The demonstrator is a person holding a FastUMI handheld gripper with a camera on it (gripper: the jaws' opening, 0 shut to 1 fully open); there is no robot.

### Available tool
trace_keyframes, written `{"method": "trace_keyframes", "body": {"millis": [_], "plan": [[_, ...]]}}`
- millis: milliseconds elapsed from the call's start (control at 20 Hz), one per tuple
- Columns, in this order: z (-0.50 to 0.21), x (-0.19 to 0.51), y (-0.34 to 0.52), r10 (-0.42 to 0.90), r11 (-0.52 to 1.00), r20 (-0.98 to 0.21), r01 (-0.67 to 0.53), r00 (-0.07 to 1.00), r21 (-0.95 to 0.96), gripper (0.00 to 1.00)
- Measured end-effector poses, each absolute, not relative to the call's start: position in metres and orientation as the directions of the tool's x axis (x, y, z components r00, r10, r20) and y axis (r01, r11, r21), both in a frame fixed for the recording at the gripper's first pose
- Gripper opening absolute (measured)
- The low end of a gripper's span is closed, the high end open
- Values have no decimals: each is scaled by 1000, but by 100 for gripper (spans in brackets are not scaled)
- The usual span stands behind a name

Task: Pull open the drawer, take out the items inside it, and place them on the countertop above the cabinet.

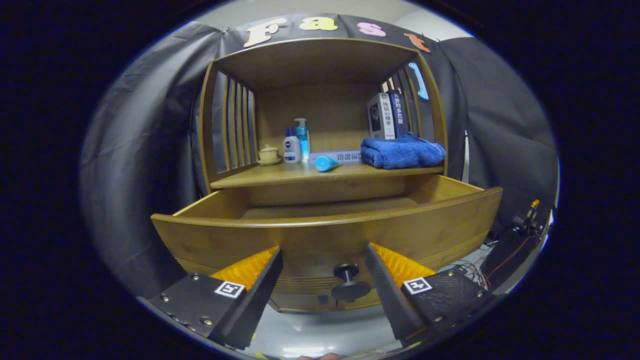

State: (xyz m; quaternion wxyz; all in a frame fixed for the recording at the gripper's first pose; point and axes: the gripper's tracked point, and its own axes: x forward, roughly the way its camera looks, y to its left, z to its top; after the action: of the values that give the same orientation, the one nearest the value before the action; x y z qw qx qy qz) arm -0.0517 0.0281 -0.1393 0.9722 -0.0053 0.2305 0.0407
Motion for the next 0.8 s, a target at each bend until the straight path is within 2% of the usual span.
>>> {"method": "trace_keyframes", "body": {"millis": [800], "plan": [[-147,-13,31,95,994,-475,-109,875,-2,100]]}}
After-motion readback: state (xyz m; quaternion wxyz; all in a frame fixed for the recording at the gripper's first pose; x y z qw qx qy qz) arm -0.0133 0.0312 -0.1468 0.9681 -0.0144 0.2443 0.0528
